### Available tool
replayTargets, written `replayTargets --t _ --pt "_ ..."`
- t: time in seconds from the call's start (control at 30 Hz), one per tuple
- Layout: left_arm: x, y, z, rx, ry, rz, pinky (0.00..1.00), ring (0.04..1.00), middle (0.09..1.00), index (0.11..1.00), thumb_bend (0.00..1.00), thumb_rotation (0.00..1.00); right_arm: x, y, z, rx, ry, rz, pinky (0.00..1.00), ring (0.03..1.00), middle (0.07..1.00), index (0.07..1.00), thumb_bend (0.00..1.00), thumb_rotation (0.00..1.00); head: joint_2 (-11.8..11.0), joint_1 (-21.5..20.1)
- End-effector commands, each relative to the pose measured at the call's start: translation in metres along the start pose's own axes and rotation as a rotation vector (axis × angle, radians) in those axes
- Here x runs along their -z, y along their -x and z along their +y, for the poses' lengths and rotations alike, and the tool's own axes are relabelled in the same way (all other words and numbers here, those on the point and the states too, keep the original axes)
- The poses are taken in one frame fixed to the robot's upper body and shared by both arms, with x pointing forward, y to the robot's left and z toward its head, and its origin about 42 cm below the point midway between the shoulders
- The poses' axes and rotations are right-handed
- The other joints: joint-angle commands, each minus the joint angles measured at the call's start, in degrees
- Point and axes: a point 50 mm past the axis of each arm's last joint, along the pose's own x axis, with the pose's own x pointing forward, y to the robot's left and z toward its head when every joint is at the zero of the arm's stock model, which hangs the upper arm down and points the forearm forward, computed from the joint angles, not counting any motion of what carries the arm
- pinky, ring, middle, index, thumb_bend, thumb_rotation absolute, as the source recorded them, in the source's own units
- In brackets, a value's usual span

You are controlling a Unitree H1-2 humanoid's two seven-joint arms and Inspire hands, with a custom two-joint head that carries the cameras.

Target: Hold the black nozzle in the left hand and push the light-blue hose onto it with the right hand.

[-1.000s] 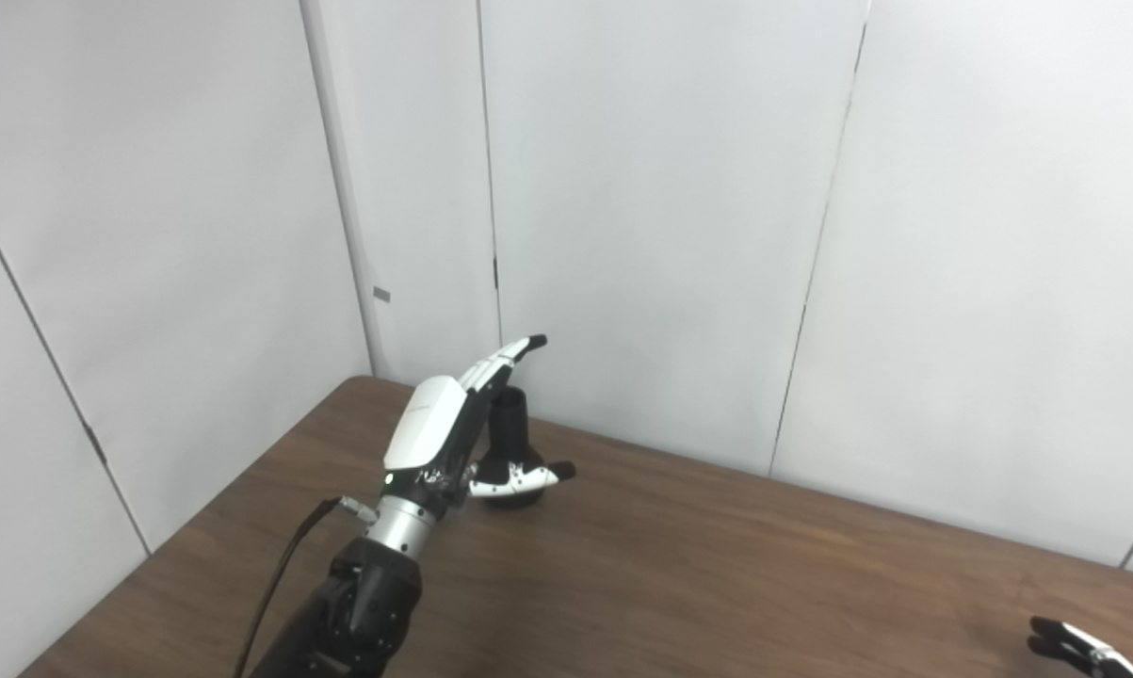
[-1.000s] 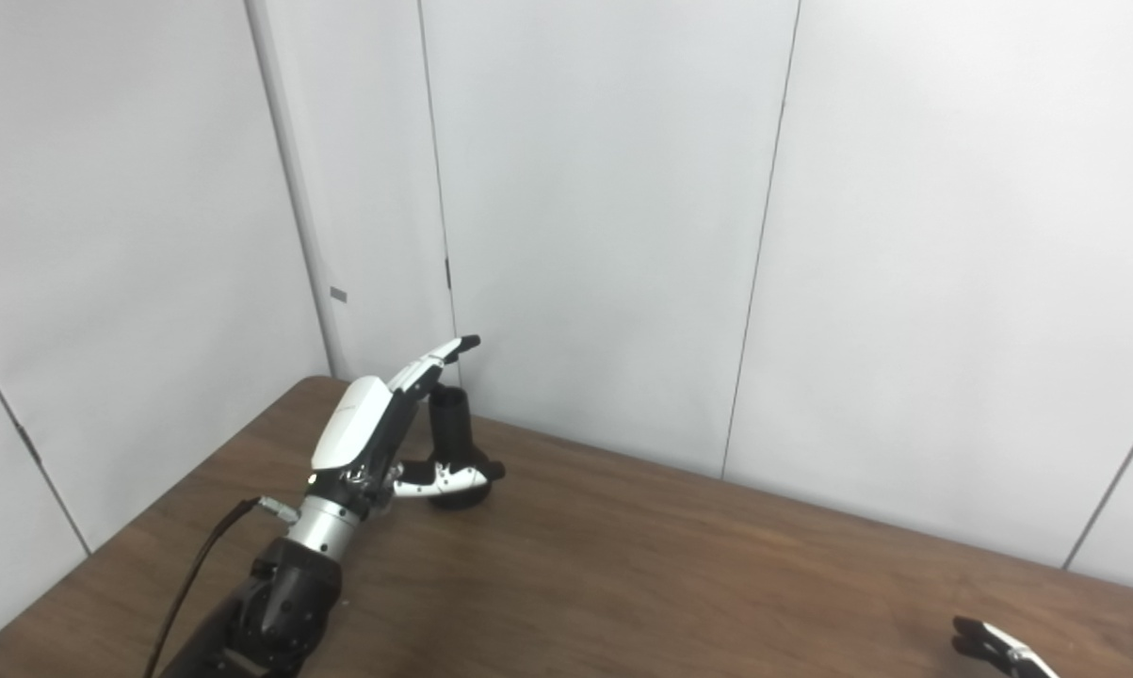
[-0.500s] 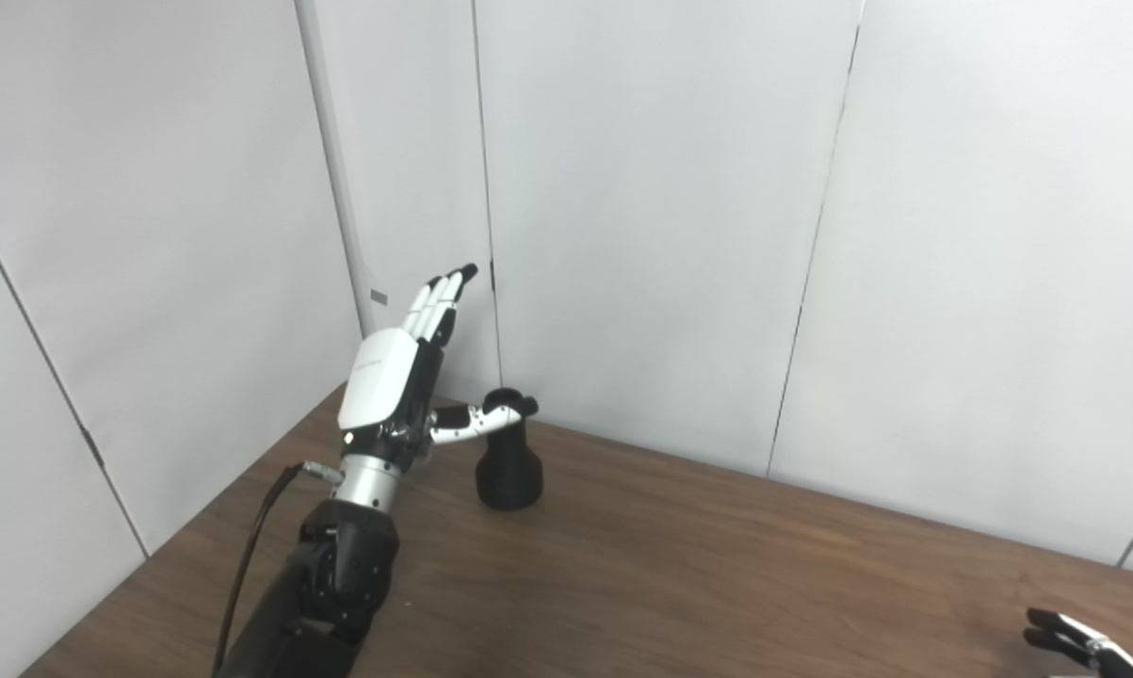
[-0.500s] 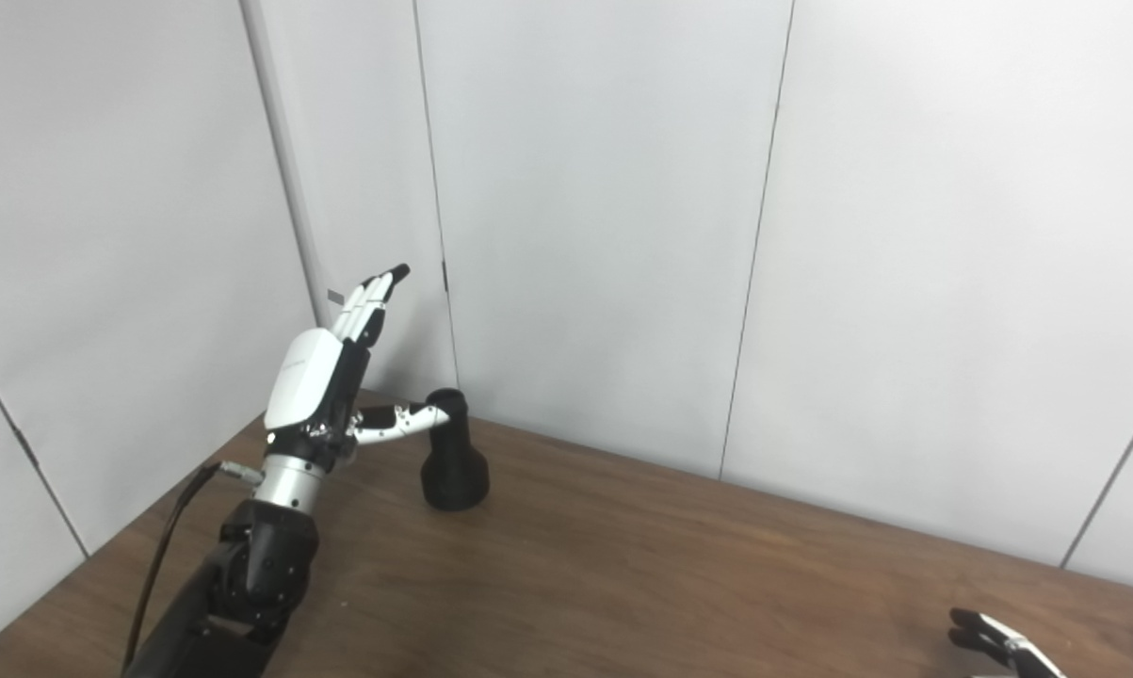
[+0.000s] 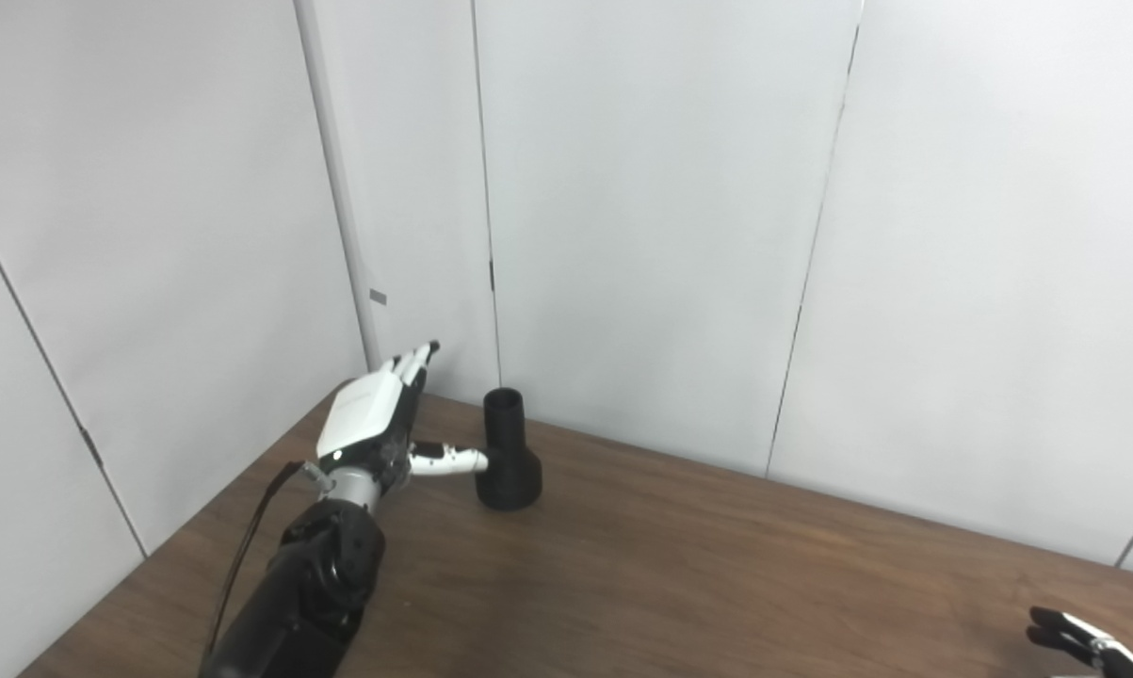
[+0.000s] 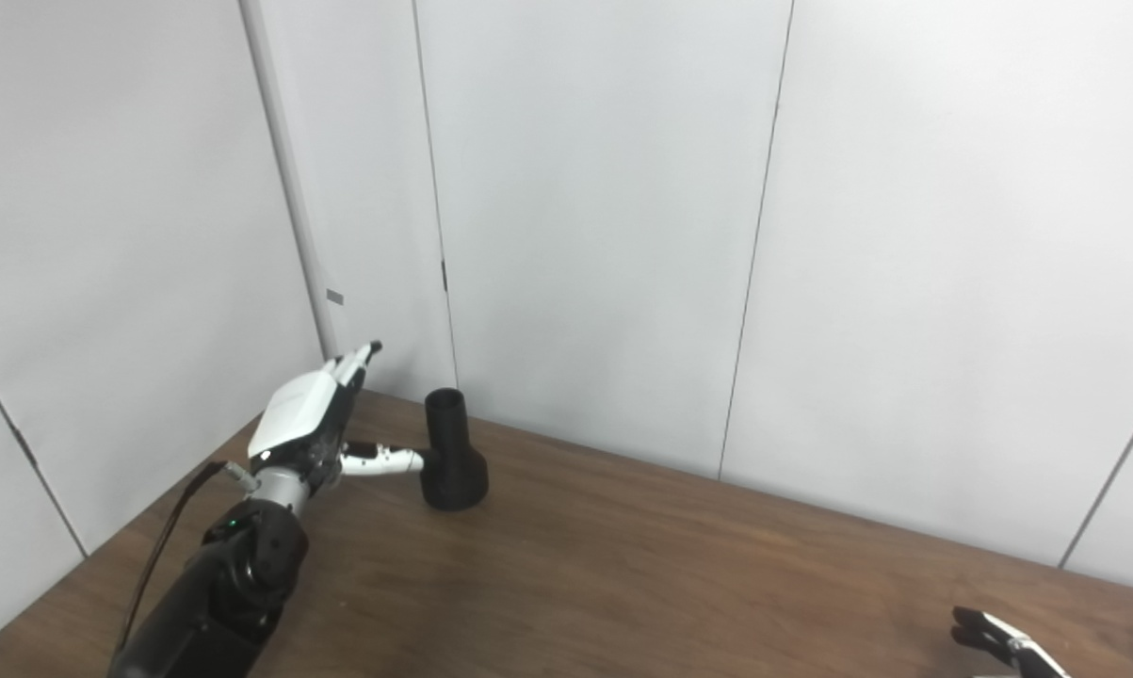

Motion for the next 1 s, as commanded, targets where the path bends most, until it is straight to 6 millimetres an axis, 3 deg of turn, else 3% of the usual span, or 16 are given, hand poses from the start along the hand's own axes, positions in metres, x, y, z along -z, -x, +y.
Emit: replayTargets --t 0.0,0.1,0.3,0.5,0.77,0.97 --pt "-0.011 -0.014 0.027 -0.047 -0.011 -0.016 0.89 1.0 0.954 1.0 1.0 0.54 -0.017 -0.006 -0.015 0.024 0.008 -0.075 0.39 0.581 0.785 0.796 0.81 0.27 0.3 -0.1" --pt "-0.008 -0.02 0.021 -0.002 0.004 0.006 0.77 1.0 0.955 1.0 1.0 0.55 -0.017 -0.005 -0.016 0.017 0.008 -0.073 0.4 0.583 0.785 0.801 0.83 0.3 0.6 -0.1" --pt "-0.004 -0.027 0.008 0.023 0.007 0.022 0.88 1.0 0.959 0.973 1.0 0.5 -0.019 -0.004 -0.017 0.012 0.015 -0.077 0.4 0.585 0.794 0.806 0.83 0.32 1.4 -0.2" --pt "-0.005 -0.028 -0.011 0.063 0.025 0.004 0.96 0.988 0.895 0.928 1.0 0.48 -0.02 -0.002 -0.017 0.01 0.013 -0.072 0.41 0.596 0.802 0.816 0.82 0.31 2.0 -0.2" --pt "-0.009 -0.027 -0.044 0.115 0.033 -0.018 0.91 0.974 0.9 0.893 1.0 0.43 -0.023 -0.001 -0.015 0.007 0.011 -0.073 0.4 0.584 0.813 0.831 0.78 0.26 2.4 -1.0" --pt "-0.017 -0.028 -0.059 0.132 0.048 -0.036 0.94 0.971 0.918 0.912 1.0 0.42 -0.028 0.001 -0.012 0.011 -0.001 -0.085 0.42 0.577 0.807 0.839 0.75 0.19 2.7 -1.8"
